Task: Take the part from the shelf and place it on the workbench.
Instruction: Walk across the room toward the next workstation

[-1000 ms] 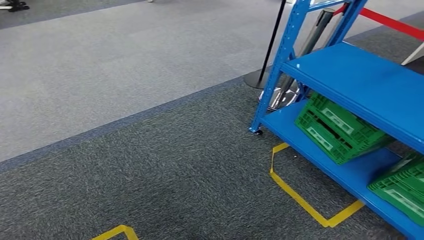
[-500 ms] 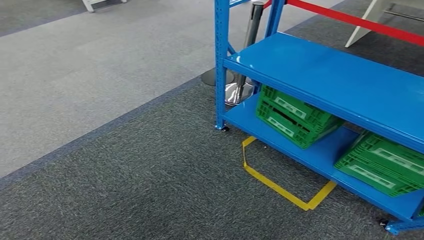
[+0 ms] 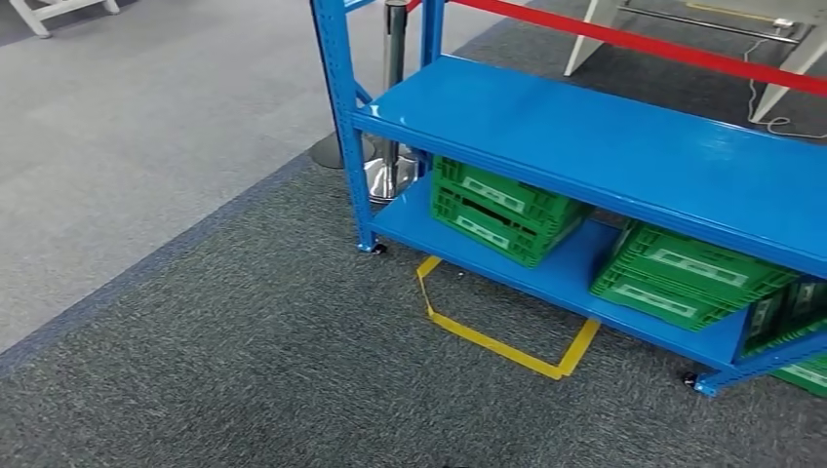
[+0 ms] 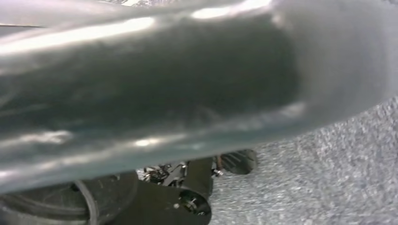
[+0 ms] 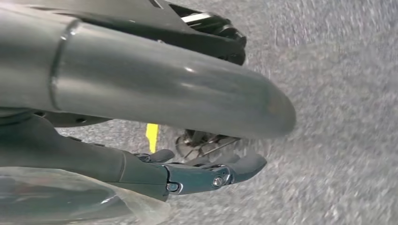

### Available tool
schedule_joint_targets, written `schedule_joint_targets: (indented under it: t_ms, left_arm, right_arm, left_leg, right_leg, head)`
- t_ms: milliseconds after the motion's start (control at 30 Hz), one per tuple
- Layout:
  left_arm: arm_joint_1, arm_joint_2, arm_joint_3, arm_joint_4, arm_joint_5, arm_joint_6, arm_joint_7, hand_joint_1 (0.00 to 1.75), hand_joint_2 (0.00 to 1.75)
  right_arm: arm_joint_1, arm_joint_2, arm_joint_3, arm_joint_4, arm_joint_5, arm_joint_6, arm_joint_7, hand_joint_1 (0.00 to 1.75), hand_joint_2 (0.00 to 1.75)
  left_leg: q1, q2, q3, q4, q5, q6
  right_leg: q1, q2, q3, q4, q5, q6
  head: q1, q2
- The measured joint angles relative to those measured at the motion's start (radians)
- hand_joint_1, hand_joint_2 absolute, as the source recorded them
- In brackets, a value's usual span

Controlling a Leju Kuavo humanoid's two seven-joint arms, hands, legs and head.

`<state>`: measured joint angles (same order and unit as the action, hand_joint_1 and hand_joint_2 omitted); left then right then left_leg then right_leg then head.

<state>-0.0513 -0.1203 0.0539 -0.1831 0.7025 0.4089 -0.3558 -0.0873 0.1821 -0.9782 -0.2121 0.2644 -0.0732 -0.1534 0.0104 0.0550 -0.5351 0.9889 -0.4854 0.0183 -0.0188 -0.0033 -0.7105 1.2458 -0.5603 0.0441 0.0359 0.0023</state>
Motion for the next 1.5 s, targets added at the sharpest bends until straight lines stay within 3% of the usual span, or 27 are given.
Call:
schedule_joint_targets:
  t_ms: [67, 133, 167, 233, 300, 367, 433, 467, 500, 567, 633, 733, 800, 833, 933, 967, 1000, 1067, 1133, 1233, 1300, 1333, 1433, 1467, 1500]
  left_arm:
    - [-0.001, -0.001, 0.000, 0.000, -0.001, -0.001, 0.003, 0.00, 0.00]
    - [-0.002, 0.000, 0.000, 0.000, -0.003, -0.005, 0.006, 0.00, 0.00]
    - [-0.004, 0.000, 0.000, 0.000, -0.006, -0.009, 0.009, 0.00, 0.00]
    - [-0.008, 0.000, -0.002, 0.000, -0.014, -0.018, 0.017, 0.00, 0.00]
    - [-0.012, -0.002, -0.003, -0.001, -0.024, -0.025, 0.029, 0.00, 0.00]
    - [-0.011, -0.002, -0.006, -0.001, -0.033, -0.028, 0.044, 0.00, 0.00]
    - [-0.006, -0.003, -0.009, -0.001, -0.038, -0.037, 0.052, 0.00, 0.87]
    - [-0.004, -0.003, -0.010, -0.001, -0.039, -0.046, 0.052, 0.00, 1.31]
    - [-0.003, -0.004, -0.010, -0.001, -0.039, -0.056, 0.053, 0.00, 1.75]
    - [-0.006, -0.005, -0.010, -0.001, -0.035, -0.075, 0.060, 0.00, 1.75]
    - [-0.006, -0.005, -0.010, -0.001, -0.032, -0.101, 0.079, 0.00, 1.75]
    - [0.010, -0.001, -0.010, -0.002, -0.058, -0.143, 0.112, 0.00, 1.75]
    - [0.023, 0.003, -0.010, -0.008, -0.093, -0.162, 0.128, 0.00, 1.75]
    - [0.028, 0.004, -0.010, -0.014, -0.112, -0.171, 0.135, 0.00, 1.75]
    - [0.033, 0.012, -0.010, -0.038, -0.169, -0.195, 0.155, 0.00, 0.44]
    - [0.033, 0.015, -0.010, -0.049, -0.186, -0.202, 0.162, 0.00, 0.00]
    - [0.032, 0.017, -0.010, -0.062, -0.204, -0.209, 0.168, 0.00, 0.00]
    - [0.027, 0.022, -0.010, -0.095, -0.241, -0.224, 0.181, 0.00, 0.00]
    - [0.023, 0.029, -0.011, -0.125, -0.277, -0.239, 0.194, 0.00, 0.00]
    - [0.027, 0.041, -0.013, -0.153, -0.334, -0.261, 0.215, 0.00, 0.00]
    - [0.041, 0.049, -0.016, -0.162, -0.374, -0.276, 0.231, 0.00, 0.00]
    - [0.051, 0.053, -0.018, -0.164, -0.393, -0.284, 0.238, 0.00, 0.44]
    - [0.098, 0.062, -0.023, -0.160, -0.444, -0.304, 0.259, 0.00, 1.75]
    - [0.116, 0.064, -0.024, -0.156, -0.459, -0.309, 0.264, 0.00, 1.31]
    - [0.133, 0.066, -0.025, -0.149, -0.472, -0.315, 0.270, 0.00, 0.87]
  right_arm:
    - [0.000, 0.000, 0.000, 0.000, 0.005, 0.000, 0.000, 0.00, 0.00]
    - [-0.003, 0.000, 0.003, 0.000, 0.022, -0.006, 0.008, 0.00, 0.00]
    - [-0.003, 0.000, 0.008, 0.000, 0.044, -0.016, 0.020, 0.00, 0.00]
    - [0.001, 0.000, 0.033, 0.000, 0.118, -0.050, 0.060, 0.00, 0.00]
    - [0.006, 0.000, 0.078, 0.000, 0.203, -0.087, 0.107, 0.00, 0.00]
    - [0.006, -0.001, 0.120, 0.000, 0.244, -0.111, 0.140, 0.00, 0.00]
    - [0.006, -0.001, 0.141, 0.000, 0.241, -0.119, 0.169, 0.00, 0.00]
    - [0.006, -0.001, 0.144, 0.000, 0.229, -0.114, 0.183, 0.00, 0.44]
    - [0.008, -0.002, 0.144, 0.000, 0.210, -0.104, 0.194, 0.00, 0.87]
    - [0.011, -0.005, 0.135, 0.000, 0.160, -0.063, 0.193, 0.00, 1.75]
    - [0.013, -0.008, 0.128, -0.002, 0.131, -0.014, 0.179, 0.00, 1.75]
    - [0.021, -0.023, 0.155, -0.014, 0.114, 0.020, 0.177, 0.00, 1.75]
    - [0.033, -0.034, 0.186, -0.019, 0.094, 0.026, 0.177, 0.00, 1.75]
    - [0.040, -0.040, 0.203, -0.021, 0.083, 0.028, 0.177, 0.00, 1.31]
    - [0.067, -0.053, 0.260, -0.021, 0.050, 0.032, 0.177, 0.00, 0.00]
    - [0.079, -0.056, 0.279, -0.021, 0.039, 0.033, 0.176, 0.00, 0.00]
    - [0.093, -0.060, 0.299, -0.021, 0.029, 0.034, 0.176, 0.00, 0.00]
    - [0.124, -0.068, 0.341, -0.019, 0.008, 0.036, 0.175, 0.00, 0.00]
    - [0.147, -0.074, 0.384, -0.016, -0.013, 0.040, 0.174, 0.00, 0.00]
    - [0.173, -0.083, 0.455, -0.015, -0.047, 0.045, 0.171, 0.00, 0.00]
    - [0.184, -0.092, 0.505, -0.021, -0.070, 0.047, 0.170, 0.00, 0.00]
    - [0.185, -0.097, 0.529, -0.029, -0.081, 0.049, 0.169, 0.00, 0.00]
    - [0.175, -0.110, 0.594, -0.068, -0.112, 0.051, 0.166, 0.00, 0.00]
    - [0.169, -0.113, 0.613, -0.084, -0.120, 0.052, 0.166, 0.00, 0.00]
    - [0.163, -0.116, 0.630, -0.101, -0.128, 0.053, 0.165, 0.00, 0.00]
  left_leg:
    - [-0.001, 0.025, 0.005, 0.002, -0.006, -0.010]
    - [-0.005, 0.045, 0.010, 0.005, -0.014, -0.022]
    - [-0.007, 0.054, 0.013, 0.006, -0.016, -0.027]
    - [-0.003, 0.064, 0.021, 0.008, -0.021, -0.037]
    - [0.003, 0.030, 0.010, 0.046, -0.052, -0.045]
    - [0.004, -0.022, -0.042, 0.165, -0.115, -0.047]
    - [0.003, -0.041, -0.102, 0.287, -0.156, -0.042]
    - [0.002, -0.043, -0.115, 0.304, -0.148, -0.039]
    - [0.001, -0.045, -0.110, 0.282, -0.122, -0.034]
    - [-0.002, -0.053, -0.066, 0.160, -0.043, -0.023]
    - [-0.005, -0.065, -0.027, 0.054, -0.004, -0.016]
    - [-0.009, -0.068, -0.019, 0.025, -0.003, -0.010]
    - [-0.007, -0.064, -0.016, 0.017, 0.003, 0.000]
    - [-0.005, -0.060, -0.016, 0.013, 0.004, 0.005]
    - [-0.007, -0.048, -0.017, 0.013, 0.003, 0.009]
    - [-0.007, -0.044, -0.017, 0.013, 0.003, 0.009]
    - [-0.007, -0.042, -0.016, 0.014, 0.002, 0.008]
    - [-0.006, -0.039, -0.014, 0.015, -0.001, 0.003]
    - [-0.008, -0.038, -0.013, 0.019, -0.005, -0.007]
    - [-0.010, -0.036, -0.011, 0.021, -0.006, -0.021]
    - [-0.007, -0.039, -0.015, 0.040, -0.023, -0.029]
    - [-0.006, -0.041, -0.029, 0.076, -0.047, -0.033]
    - [-0.004, -0.045, -0.114, 0.269, -0.141, -0.040]
    - [-0.004, -0.045, -0.133, 0.309, -0.150, -0.040]
    - [-0.004, -0.045, -0.136, 0.313, -0.139, -0.039]
  right_leg:
    - [0.000, -0.039, 0.080, -0.138, 0.056, 0.003]
    - [0.004, -0.066, 0.132, -0.224, 0.075, -0.006]
    - [0.008, -0.065, 0.137, -0.232, 0.071, -0.014]
    - [0.008, -0.042, 0.137, -0.232, 0.073, -0.028]
    - [0.007, -0.022, 0.138, -0.234, 0.076, -0.041]
    - [0.007, 0.002, 0.139, -0.235, 0.078, -0.050]
    - [0.011, 0.029, 0.139, -0.235, 0.078, -0.055]
    - [0.013, 0.041, 0.141, -0.235, 0.078, -0.056]
    - [0.014, 0.051, 0.143, -0.234, 0.077, -0.057]
    - [0.016, 0.063, 0.147, -0.234, 0.076, -0.057]
    - [0.019, 0.071, 0.146, -0.231, 0.073, -0.052]
    - [0.017, 0.074, 0.139, -0.228, 0.070, -0.034]
    - [0.017, 0.054, 0.122, -0.195, 0.045, -0.023]
    - [0.017, 0.040, 0.102, -0.152, 0.018, -0.019]
    - [0.015, 0.015, 0.020, 0.026, -0.071, -0.009]
    - [0.014, 0.013, 0.009, 0.052, -0.075, -0.007]
    - [0.012, 0.012, 0.017, 0.037, -0.058, -0.005]
    - [0.007, 0.004, 0.084, -0.090, 0.008, -0.003]
    - [0.008, -0.002, 0.148, -0.207, 0.045, -0.009]
    - [0.012, 0.001, 0.166, -0.232, 0.047, -0.029]
    - [0.011, 0.000, 0.169, -0.236, 0.050, -0.042]
    - [0.010, 0.000, 0.170, -0.238, 0.051, -0.049]
    - [0.011, 0.002, 0.170, -0.239, 0.050, -0.060]
    - [0.013, 0.003, 0.171, -0.239, 0.049, -0.060]
    - [0.014, 0.004, 0.173, -0.239, 0.049, -0.061]
  head:
    - [0.001, 0.000]
    - [-0.002, 0.000]
    - [-0.003, 0.000]
    - [-0.007, 0.000]
    - [-0.011, 0.000]
    - [-0.015, 0.000]
    - [-0.016, 0.000]
    - [-0.017, 0.000]
    - [-0.018, 0.000]
    - [-0.018, 0.000]
    - [-0.018, 0.000]
    - [-0.018, 0.000]
    - [-0.015, 0.000]
    - [-0.014, 0.000]
    - [-0.011, 0.000]
    - [-0.011, 0.000]
    - [-0.011, 0.000]
    - [-0.011, 0.000]
    - [-0.011, 0.000]
    - [-0.013, 0.000]
    - [-0.014, 0.000]
    - [-0.015, 0.000]
    - [-0.017, 0.000]
    - [-0.018, 0.000]
    - [-0.018, 0.000]
